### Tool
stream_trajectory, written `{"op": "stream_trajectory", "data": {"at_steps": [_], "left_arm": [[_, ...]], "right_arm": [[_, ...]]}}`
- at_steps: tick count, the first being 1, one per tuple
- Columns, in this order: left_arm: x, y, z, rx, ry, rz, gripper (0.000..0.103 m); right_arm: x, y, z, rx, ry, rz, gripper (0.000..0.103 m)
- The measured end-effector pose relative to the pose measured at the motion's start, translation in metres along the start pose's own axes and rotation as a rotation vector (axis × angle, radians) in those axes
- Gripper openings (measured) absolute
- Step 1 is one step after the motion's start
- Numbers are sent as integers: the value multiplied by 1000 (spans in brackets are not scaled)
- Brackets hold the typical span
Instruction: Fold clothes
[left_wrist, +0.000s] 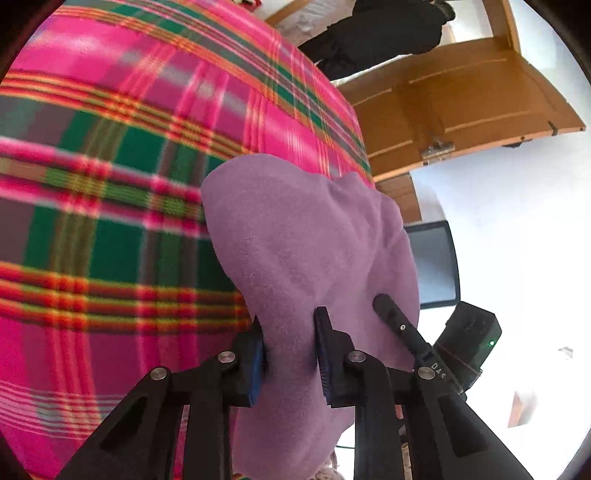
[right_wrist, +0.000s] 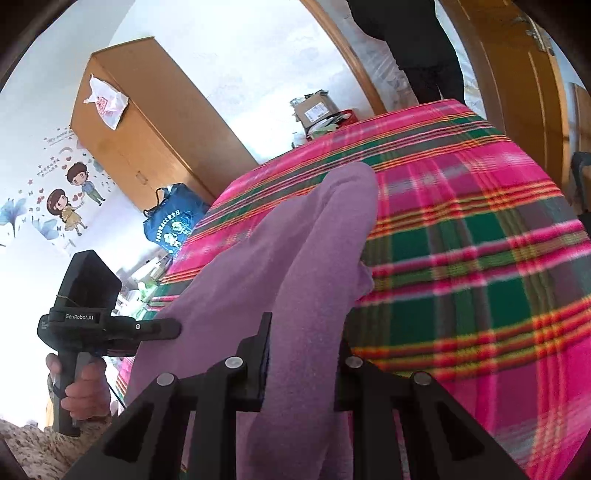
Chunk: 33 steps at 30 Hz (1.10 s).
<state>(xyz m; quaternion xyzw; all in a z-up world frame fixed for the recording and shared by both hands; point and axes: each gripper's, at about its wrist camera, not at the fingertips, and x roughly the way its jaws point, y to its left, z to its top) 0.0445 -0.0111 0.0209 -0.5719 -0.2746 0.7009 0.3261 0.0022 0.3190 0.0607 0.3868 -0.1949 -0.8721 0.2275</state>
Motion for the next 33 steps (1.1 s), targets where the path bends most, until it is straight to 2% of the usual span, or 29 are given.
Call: {"op": "stream_trajectory", "data": {"at_steps": [18,28,33], "left_arm": [[-63,54,60,-68,-112,63,25],[-107,93,104,-141,-213,126,25],[-121,108,126,-155,-261,180,25]], "right_arm": [[88,61,47,-63,56,49,21],[164,109,79,-117,102,110,21],[204,126,89,-111,120,134,21]]}}
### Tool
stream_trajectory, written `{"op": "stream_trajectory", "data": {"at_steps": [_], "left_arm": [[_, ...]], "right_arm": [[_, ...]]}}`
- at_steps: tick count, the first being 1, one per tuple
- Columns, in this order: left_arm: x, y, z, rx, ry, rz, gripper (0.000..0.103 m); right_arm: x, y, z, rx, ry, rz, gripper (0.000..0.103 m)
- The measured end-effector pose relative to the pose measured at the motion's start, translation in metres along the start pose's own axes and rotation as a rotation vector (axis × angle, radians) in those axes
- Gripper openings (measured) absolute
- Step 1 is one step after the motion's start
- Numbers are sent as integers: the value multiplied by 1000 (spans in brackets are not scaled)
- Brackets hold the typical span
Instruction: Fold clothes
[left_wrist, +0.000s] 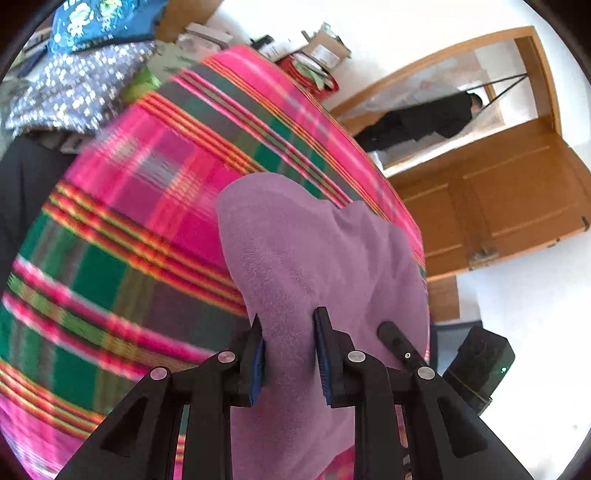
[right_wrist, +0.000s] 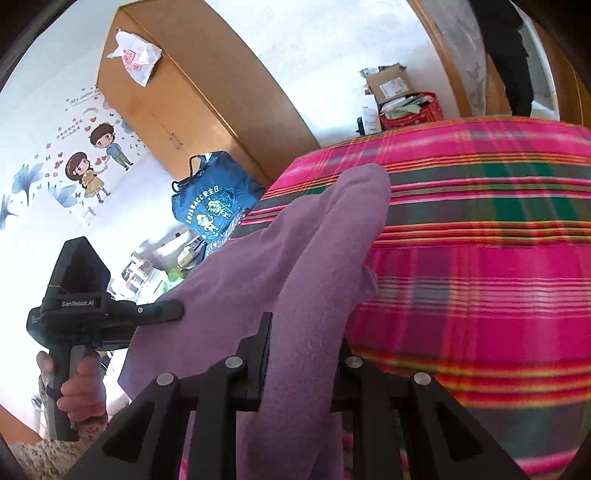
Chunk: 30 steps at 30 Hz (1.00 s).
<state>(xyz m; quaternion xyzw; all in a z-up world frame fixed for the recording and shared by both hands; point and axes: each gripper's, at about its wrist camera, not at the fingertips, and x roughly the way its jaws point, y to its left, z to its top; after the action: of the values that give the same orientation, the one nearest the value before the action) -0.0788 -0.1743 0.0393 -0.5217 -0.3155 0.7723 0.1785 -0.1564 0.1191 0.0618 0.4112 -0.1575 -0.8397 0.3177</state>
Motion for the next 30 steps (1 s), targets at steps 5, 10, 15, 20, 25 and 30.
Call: {"op": "stream_trajectory", "data": {"at_steps": [5,10,15,20,25,30], "left_arm": [[-2,16,23,-20,-26,40,24],[-6,29,49,-26,-54,71,24],[-2,47,58,-64,-47,69,24],[5,52,56,-64,-30,79,26],[4,61,49,-86,-18,76,38],[-1,68,42,-110,-36,74,42]], "right_arm": [[33,9,11,4,3,24,21],[60,18,21,-9,3,48,21],[77,21,21,-15,2,57,21],[82,12,20,2,32,32,24],[84,6,12,8,65,-5,31],[80,-4,9,56,70,-12,43]]}}
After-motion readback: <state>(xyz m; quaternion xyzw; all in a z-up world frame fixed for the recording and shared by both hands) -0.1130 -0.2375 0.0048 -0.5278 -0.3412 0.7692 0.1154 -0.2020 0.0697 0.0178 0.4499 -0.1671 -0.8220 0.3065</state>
